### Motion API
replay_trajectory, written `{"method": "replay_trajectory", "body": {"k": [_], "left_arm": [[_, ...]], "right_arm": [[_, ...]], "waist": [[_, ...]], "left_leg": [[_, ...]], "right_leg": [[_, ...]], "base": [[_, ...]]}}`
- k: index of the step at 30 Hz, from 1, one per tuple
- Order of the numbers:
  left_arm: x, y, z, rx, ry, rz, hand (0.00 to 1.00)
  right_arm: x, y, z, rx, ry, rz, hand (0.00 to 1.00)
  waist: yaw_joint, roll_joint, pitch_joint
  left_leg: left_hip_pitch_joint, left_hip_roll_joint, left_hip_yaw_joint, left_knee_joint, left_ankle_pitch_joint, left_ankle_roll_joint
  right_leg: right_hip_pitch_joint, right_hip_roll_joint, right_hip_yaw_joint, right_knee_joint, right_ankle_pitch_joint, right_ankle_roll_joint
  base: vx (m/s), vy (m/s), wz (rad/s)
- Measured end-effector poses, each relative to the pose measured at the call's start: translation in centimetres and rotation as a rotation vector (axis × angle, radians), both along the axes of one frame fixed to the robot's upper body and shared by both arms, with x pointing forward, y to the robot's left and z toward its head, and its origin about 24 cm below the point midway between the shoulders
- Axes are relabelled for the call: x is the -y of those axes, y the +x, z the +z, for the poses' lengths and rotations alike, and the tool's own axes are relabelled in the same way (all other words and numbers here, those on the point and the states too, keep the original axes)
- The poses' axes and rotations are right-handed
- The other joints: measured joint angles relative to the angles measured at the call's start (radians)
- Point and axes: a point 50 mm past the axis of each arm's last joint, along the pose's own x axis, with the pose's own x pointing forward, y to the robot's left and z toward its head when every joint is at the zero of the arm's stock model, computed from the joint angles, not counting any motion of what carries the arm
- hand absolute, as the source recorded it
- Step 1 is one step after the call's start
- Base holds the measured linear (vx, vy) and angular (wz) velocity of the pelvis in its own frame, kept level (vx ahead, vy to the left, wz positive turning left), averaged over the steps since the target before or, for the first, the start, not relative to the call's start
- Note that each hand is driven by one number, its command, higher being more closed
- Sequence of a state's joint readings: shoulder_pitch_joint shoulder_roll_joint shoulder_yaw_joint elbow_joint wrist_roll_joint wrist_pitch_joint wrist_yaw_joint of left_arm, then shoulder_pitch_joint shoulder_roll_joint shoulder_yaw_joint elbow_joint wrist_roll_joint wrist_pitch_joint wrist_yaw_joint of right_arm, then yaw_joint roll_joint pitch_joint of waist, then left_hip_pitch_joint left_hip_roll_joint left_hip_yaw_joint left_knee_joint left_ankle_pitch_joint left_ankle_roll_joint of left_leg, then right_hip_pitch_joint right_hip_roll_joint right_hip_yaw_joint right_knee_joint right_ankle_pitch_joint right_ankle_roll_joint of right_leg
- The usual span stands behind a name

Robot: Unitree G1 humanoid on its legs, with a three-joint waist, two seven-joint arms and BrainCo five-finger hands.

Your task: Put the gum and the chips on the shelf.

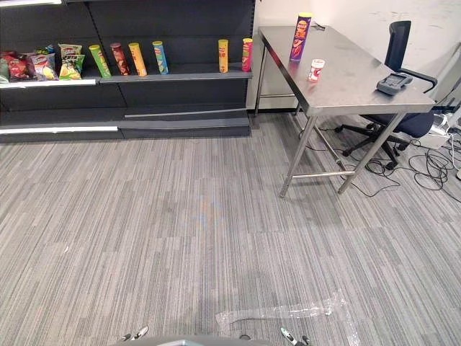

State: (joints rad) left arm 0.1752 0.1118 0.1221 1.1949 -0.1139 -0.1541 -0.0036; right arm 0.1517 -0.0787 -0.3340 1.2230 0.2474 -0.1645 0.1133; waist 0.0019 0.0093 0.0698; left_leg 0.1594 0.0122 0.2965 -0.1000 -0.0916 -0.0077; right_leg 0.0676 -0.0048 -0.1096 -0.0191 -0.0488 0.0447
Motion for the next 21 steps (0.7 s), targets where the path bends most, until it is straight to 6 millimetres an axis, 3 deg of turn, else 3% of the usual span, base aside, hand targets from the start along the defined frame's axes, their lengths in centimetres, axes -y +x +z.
{"method": "replay_trajectory", "body": {"k": [14,17,19,21], "left_arm": [[-0.1,0.4,0.1,0.011,0.026,0.002,0.00],[-0.3,0.9,0.2,0.024,0.031,0.011,0.00],[-0.9,1.3,0.3,0.044,0.034,0.058,0.00],[-1.1,1.5,0.4,0.061,0.021,0.103,0.00]], "right_arm": [[0.1,0.3,0.1,0.014,-0.016,-0.029,0.00],[0.1,0.8,0.1,0.033,-0.010,-0.058,0.00],[-0.3,1.2,0.1,0.046,0.002,-0.072,0.00],[-0.3,1.3,0.1,0.053,0.007,-0.098,0.00]], "waist": [[-0.005,0.004,0.014],[-0.011,-0.006,0.043],[-0.024,-0.027,0.062],[-0.024,-0.032,0.087]], "left_leg": [[-0.003,0.003,-0.010,0.006,0.000,-0.006],[-0.013,0.002,-0.008,0.025,-0.009,-0.023],[-0.097,0.014,-0.002,0.192,-0.087,-0.073],[-0.182,0.048,0.030,0.411,-0.127,-0.090]], "right_leg": [[0.004,0.000,-0.023,0.006,-0.002,-0.002],[-0.045,-0.011,-0.022,0.110,-0.058,-0.012],[-0.105,-0.038,-0.023,0.219,-0.119,-0.021],[-0.116,-0.050,-0.025,0.269,-0.165,-0.032]], "base": [[0.01,-0.024,0.03],[-0.05,-0.031,0.01],[-0.05,-0.071,0.12],[-0.06,-0.095,0.15]]}}
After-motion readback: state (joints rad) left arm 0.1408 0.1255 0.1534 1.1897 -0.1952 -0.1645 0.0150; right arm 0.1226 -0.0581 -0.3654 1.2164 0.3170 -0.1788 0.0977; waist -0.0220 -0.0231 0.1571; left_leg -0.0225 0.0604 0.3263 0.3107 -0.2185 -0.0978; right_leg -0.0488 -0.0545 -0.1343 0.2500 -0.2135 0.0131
